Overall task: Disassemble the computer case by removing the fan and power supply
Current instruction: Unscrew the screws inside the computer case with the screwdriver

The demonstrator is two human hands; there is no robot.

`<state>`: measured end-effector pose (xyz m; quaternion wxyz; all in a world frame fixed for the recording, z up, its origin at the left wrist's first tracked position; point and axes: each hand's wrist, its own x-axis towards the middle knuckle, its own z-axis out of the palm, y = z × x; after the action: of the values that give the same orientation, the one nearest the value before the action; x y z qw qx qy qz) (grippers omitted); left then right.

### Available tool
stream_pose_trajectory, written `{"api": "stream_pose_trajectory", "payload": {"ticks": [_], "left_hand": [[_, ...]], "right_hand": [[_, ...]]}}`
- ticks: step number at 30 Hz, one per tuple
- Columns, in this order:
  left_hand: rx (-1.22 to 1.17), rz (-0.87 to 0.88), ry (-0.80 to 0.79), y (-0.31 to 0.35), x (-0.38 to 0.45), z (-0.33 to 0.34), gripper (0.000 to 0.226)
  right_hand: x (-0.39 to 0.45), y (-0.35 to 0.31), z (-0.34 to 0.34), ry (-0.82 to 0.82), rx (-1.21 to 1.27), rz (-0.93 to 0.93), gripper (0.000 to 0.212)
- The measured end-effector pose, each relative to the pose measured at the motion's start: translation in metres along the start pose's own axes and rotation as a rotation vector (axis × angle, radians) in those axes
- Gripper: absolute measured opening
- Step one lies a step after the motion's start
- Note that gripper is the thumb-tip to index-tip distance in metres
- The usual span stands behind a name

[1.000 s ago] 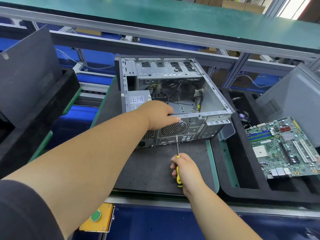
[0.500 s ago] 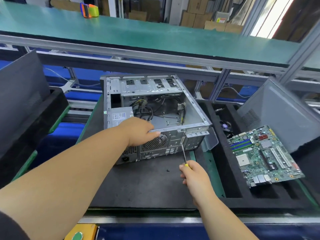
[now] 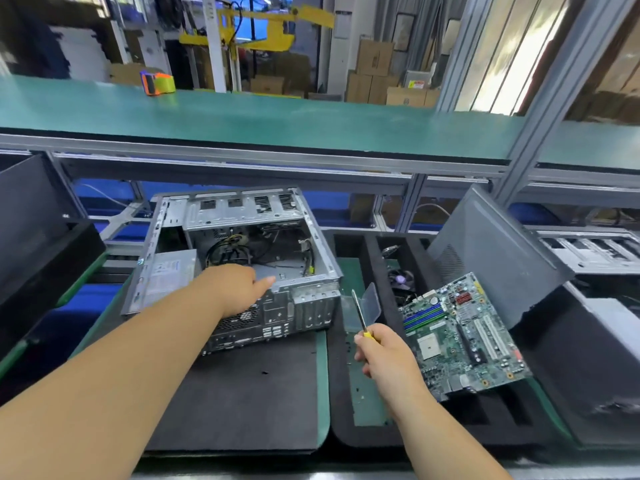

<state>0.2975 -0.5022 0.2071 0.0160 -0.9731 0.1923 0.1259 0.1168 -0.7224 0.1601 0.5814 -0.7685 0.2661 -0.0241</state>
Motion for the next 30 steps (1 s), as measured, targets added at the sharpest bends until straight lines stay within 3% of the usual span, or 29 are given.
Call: {"api": "stream_pose_trajectory", "payload": {"ticks": [2,6,11,14,16,19,21,23,27,30], "left_hand": [[-0.03,-0.012,0.011,0.016,0.004,0.005,0.067],[-0.111,-0.079,-0.114,0.034,0.013,0.01,0.078],[-0.486,-0.295,-0.174,0.011,0.017,0.001,0.107],[-0.405,-0.215,-0.18,0.01,0.024,0.003,0.095],[-0.363,-0.092,-0.056,0.023,0.025,0.006,0.076],[-0.411,0.189,0.314,0.062,0.018,0.013,0.037],[-0.51,0.343,0.412,0.102,0.007,0.019,0.026],[-0.772,0.345,0.274,0.141,-0.003,0.032,0.025],[-1.311,0.181,-0.157,0.197,-0.016,0.061,0.022],[-1.666,0.118,-0.3,0.217,-0.017,0.07,0.023]], "right_hand": [[0.002,0.0,-0.018,-0.011,-0.012,-0.022,0.012],[0.007,0.008,-0.051,-0.018,-0.041,-0.046,0.008],[0.013,0.029,-0.078,-0.032,-0.022,-0.005,0.011],[0.017,0.036,-0.084,-0.045,-0.019,0.024,0.013],[0.02,0.037,-0.085,-0.053,-0.019,0.027,0.015],[0.024,0.036,-0.083,-0.073,0.007,0.022,0.016],[0.027,0.034,-0.082,-0.085,0.039,0.012,0.015],[0.031,0.033,-0.081,-0.097,0.063,0.001,0.016],[0.039,0.035,-0.082,-0.107,0.106,-0.007,0.017],[0.045,0.041,-0.083,-0.11,0.109,0.005,0.018]]}}
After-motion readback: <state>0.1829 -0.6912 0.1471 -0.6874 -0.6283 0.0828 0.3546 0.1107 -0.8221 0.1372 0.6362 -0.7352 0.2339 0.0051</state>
